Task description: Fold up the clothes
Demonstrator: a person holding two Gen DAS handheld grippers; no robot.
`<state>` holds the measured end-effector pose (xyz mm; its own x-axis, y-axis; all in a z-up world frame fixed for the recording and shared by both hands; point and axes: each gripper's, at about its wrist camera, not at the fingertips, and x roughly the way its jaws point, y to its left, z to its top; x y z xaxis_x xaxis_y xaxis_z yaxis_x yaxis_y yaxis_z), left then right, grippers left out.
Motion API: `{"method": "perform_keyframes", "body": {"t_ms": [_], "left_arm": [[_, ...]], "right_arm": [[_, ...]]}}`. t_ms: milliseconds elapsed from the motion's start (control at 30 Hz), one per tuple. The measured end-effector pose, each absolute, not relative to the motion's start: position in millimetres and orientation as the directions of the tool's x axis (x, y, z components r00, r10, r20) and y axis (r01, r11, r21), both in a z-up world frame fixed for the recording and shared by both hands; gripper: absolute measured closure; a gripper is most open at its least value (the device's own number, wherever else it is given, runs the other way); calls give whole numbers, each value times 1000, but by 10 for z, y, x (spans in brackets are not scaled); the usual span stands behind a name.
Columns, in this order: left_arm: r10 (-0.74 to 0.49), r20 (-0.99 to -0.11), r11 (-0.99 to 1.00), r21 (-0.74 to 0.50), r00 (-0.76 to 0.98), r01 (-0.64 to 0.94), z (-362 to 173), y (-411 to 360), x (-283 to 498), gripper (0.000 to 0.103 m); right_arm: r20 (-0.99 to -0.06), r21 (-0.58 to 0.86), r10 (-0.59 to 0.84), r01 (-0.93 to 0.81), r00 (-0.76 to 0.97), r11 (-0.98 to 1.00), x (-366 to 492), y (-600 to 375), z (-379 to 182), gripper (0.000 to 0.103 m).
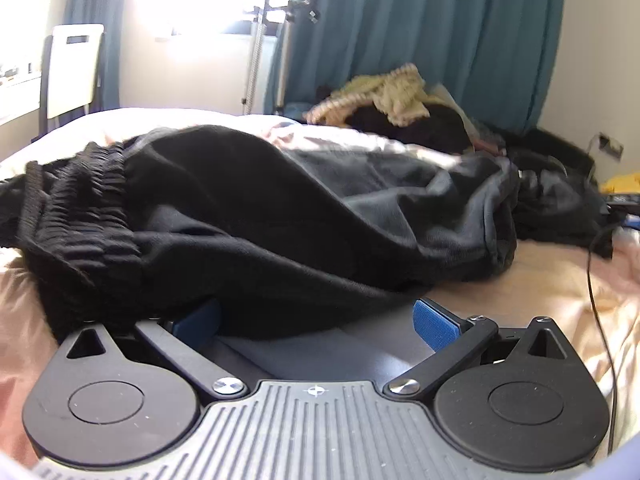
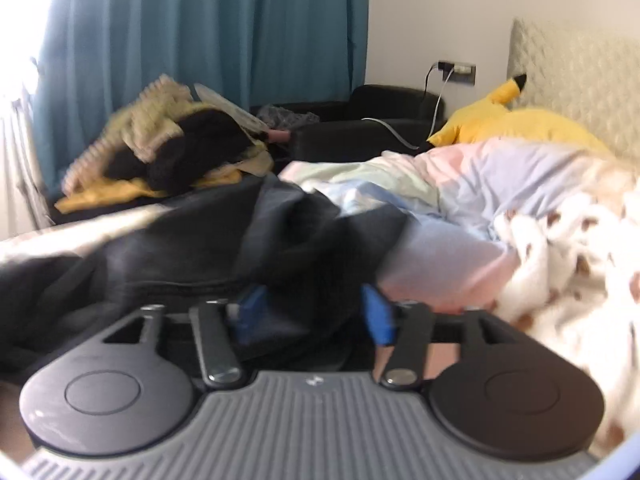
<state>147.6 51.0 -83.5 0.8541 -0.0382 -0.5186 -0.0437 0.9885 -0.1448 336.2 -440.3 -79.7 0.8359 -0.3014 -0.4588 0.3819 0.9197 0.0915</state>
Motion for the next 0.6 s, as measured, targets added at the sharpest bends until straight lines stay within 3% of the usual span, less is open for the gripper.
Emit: {"method": "perform_keyframes", "body": {"t_ms": [300,600], "left_arm": [[-64,-509,972,-225,858,-62,-580,650,1290,0],[-59,-393,982,-187,918,-16,-261,735,907,0]], "right_arm": [[-394,117,-107,166,913,979,2373,-3486,-135,33],[-309,127,101,-64,946,990,1269,-2586,111,33]]}}
